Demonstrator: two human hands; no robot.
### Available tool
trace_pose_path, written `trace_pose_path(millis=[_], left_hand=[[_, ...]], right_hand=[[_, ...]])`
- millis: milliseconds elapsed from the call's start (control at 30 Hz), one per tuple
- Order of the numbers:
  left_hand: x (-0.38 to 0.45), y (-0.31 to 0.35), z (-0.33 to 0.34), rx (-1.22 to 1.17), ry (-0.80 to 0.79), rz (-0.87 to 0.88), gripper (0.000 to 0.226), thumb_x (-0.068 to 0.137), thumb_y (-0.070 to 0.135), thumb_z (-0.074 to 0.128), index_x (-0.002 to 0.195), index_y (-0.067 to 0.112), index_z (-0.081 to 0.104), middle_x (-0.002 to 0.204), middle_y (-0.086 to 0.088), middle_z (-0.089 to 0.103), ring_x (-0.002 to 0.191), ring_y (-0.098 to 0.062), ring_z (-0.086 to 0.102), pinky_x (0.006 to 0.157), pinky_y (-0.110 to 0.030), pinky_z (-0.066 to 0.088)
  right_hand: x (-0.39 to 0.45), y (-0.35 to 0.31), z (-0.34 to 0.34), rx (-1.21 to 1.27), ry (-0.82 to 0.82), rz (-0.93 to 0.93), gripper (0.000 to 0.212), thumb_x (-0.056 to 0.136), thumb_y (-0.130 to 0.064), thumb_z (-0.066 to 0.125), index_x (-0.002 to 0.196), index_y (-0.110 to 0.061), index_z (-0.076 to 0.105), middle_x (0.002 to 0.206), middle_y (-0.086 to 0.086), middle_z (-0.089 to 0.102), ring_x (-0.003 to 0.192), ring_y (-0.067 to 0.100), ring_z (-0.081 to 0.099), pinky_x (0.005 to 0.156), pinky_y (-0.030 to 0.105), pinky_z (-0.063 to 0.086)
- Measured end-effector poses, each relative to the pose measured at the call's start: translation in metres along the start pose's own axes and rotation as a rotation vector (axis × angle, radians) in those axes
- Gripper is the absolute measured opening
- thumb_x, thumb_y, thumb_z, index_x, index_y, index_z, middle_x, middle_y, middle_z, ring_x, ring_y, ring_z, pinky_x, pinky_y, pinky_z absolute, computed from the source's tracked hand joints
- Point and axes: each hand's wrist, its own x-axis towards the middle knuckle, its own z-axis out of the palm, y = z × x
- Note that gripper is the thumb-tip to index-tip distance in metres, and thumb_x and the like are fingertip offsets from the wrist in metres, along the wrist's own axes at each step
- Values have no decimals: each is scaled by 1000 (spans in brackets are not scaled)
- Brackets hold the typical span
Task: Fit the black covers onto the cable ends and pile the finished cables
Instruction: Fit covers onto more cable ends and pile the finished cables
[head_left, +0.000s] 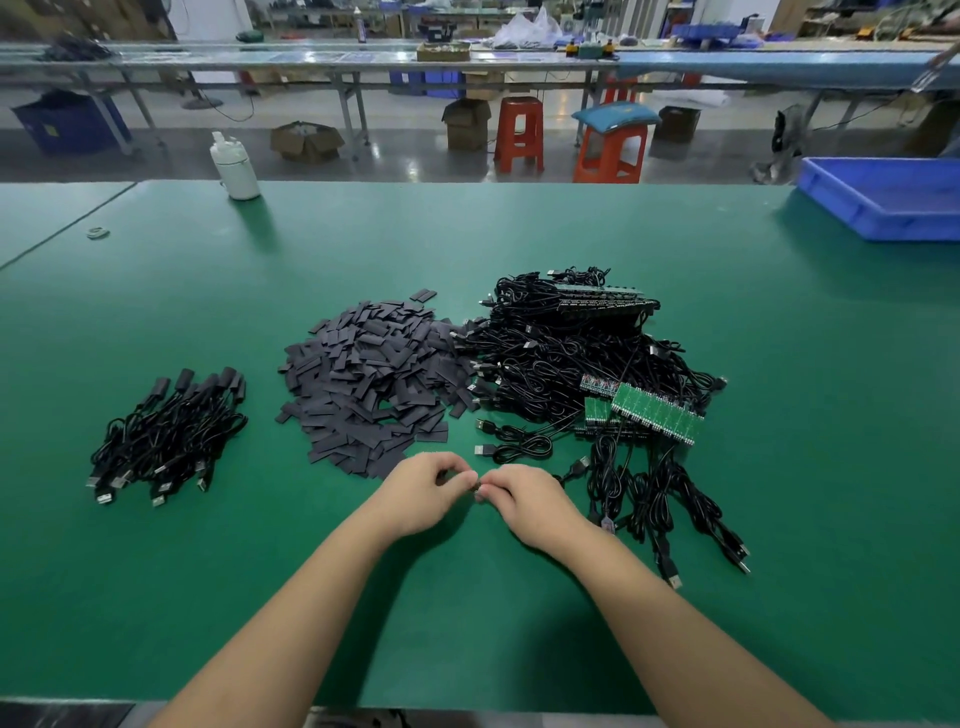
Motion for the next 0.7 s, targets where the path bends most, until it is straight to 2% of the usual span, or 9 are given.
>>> trace_pose_path(millis=[67,133,200,267,333,433,567,633,700], left_hand=[[-1,-2,1,-183,-12,-130,19,97,44,49,106,33,61,87,10,60,73,-6,51,67,-29,41],[-2,-7,-1,-299,-69,-213,21,99,28,44,112,28,59,89,8,57,78,-10,49,69,-29,37],[-5,-12,-6,-249,-103,-169,27,99,12,44,117,24,61,104,5,63,89,-9,54,76,-24,40],[-6,-19,-8,-68,-98,-84,31,100,9,48,124,24,60,114,7,63,101,-8,57,87,-19,40],[-9,-23,-8,14,-39,-29,28,97,13,55,120,28,61,101,9,65,90,-9,60,80,-18,43],[-11,-28,-6,-129,68,-55,20,93,10,63,102,28,62,82,5,66,69,-10,66,62,-19,45],[-13,-32,-4,-126,175,-58,21,89,10,68,81,30,67,70,8,71,62,-6,67,56,-13,44],[-14,-33,-5,5,167,-24,16,88,15,70,87,31,73,79,10,71,76,-6,66,69,-15,49],[-13,-34,-5,193,131,39,17,90,19,69,105,26,74,98,6,67,93,-14,62,85,-24,48]], right_hand=[[1,-1,0,110,-8,75,22,102,-28,53,101,-22,74,98,2,72,93,25,64,84,37,51],[2,-1,-2,199,-39,134,20,101,-28,54,96,-25,73,91,3,73,86,26,66,82,36,52],[4,-2,-5,254,-73,161,21,101,-27,54,92,-25,73,85,-3,71,79,21,63,81,35,53],[5,-1,-9,278,-94,163,22,100,-27,54,91,-23,74,81,-7,68,77,14,59,83,35,53],[6,-1,-12,284,-114,159,23,100,-28,54,91,-22,75,80,-8,68,76,13,58,82,34,53],[5,-1,-13,284,-137,161,21,99,-32,55,91,-27,75,86,-9,71,79,17,62,82,32,52],[6,1,-11,301,-143,161,19,98,-34,57,88,-33,73,93,-8,73,92,18,67,84,29,51],[7,2,-10,305,-148,168,20,97,-36,58,85,-33,74,91,-7,72,82,15,63,81,29,50],[8,4,-9,307,-160,177,21,96,-37,58,83,-34,74,89,-2,71,76,14,56,77,32,49]])
